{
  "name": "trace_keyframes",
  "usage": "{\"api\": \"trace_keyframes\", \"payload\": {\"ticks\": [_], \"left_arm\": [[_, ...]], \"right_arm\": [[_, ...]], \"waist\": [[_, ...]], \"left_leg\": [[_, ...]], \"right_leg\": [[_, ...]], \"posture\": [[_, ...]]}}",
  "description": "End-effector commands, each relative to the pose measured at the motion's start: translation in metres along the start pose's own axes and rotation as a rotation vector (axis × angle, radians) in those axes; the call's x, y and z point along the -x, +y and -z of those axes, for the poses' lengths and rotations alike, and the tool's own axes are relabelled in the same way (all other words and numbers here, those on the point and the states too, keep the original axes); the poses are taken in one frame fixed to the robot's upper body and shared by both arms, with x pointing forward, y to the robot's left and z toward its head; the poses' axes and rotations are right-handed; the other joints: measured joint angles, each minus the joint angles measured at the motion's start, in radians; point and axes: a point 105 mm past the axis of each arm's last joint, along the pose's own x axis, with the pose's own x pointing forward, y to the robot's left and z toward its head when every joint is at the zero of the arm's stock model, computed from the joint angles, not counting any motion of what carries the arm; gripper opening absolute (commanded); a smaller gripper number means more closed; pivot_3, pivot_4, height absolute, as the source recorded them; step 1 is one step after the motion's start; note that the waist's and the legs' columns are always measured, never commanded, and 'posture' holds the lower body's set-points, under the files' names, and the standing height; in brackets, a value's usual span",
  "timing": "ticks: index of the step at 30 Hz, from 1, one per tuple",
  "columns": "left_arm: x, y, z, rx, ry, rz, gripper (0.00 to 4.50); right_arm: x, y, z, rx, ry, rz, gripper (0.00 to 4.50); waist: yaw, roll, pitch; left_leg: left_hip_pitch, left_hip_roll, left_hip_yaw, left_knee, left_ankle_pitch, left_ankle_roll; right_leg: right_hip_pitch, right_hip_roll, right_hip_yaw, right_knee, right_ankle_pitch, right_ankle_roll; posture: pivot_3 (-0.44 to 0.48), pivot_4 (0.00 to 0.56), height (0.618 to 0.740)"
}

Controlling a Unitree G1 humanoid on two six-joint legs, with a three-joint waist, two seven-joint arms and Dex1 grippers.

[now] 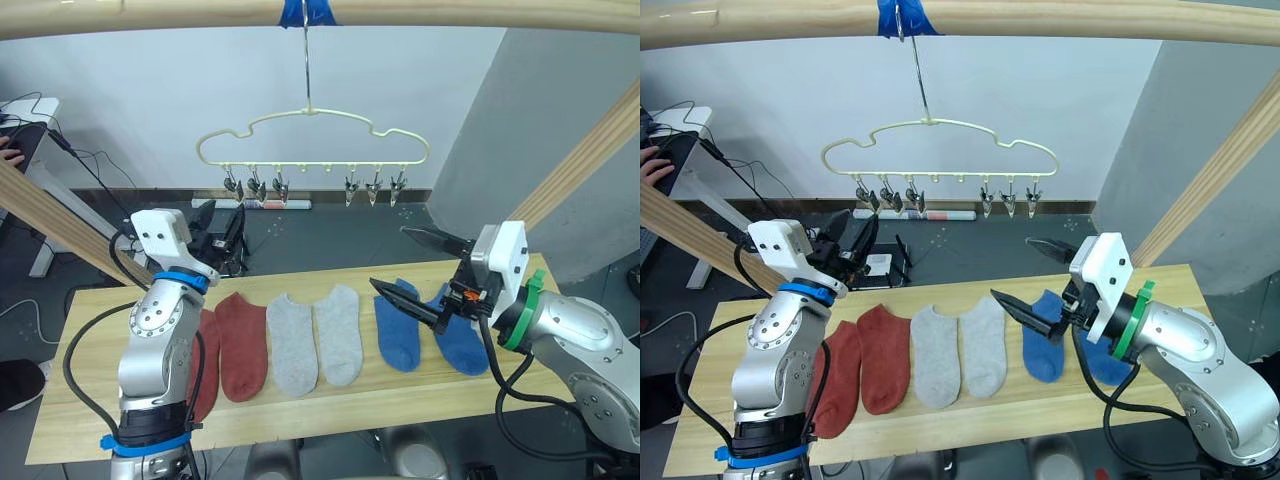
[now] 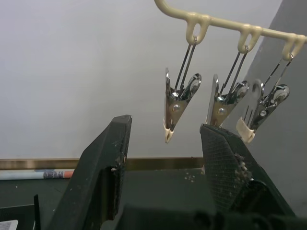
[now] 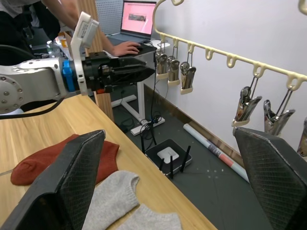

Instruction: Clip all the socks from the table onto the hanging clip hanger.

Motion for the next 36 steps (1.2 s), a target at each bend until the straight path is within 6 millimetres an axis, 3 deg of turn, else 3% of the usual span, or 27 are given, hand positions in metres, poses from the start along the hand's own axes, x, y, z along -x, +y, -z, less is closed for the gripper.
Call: {"api": "trace_keyframes", "payload": {"ticks": [1, 17, 33, 36], "left_arm": [[-0.004, 0.003, -0.014, -0.02, -0.067, -0.027, 2.48], [-0.022, -0.003, -0.024, 0.013, -0.1, 0.002, 2.48], [-0.026, -0.011, -0.037, 0.03, -0.138, 0.009, 2.48], [-0.027, -0.012, -0.038, 0.023, -0.142, 0.016, 1.9]], "right_arm": [[0.001, 0.007, -0.011, 0.035, -0.034, -0.021, 4.5], [-0.009, 0.006, -0.02, 0.037, -0.062, -0.03, 4.5], [-0.01, 0.007, -0.019, 0.027, -0.065, -0.038, 4.5], [-0.01, 0.008, -0.019, 0.024, -0.065, -0.04, 4.5]], "waist": [[0.0, 0.0, 0.0], [-0.001, -0.001, 0.017], [0.0, -0.001, 0.019], [0.001, -0.001, 0.019]], "left_leg": [[0.0, 0.0, 0.0, 0.0, 0.0, 0.0], [-0.002, 0.0, -0.001, 0.0, 0.0, 0.0], [-0.005, -0.001, -0.009, 0.0, 0.0, 0.0], [-0.005, -0.001, -0.01, 0.0, 0.0, 0.0]], "right_leg": [[0.0, 0.0, 0.0, 0.0, 0.0, 0.0], [-0.001, 0.0, -0.001, -0.001, 0.0, 0.001], [-0.001, -0.002, -0.01, -0.001, 0.0, 0.001], [-0.001, -0.002, -0.011, -0.001, 0.0, 0.001]], "posture": [[-0.266, 0.327, 0.74], [-0.263, 0.33, 0.74], [-0.259, 0.331, 0.74], [-0.258, 0.331, 0.74]]}}
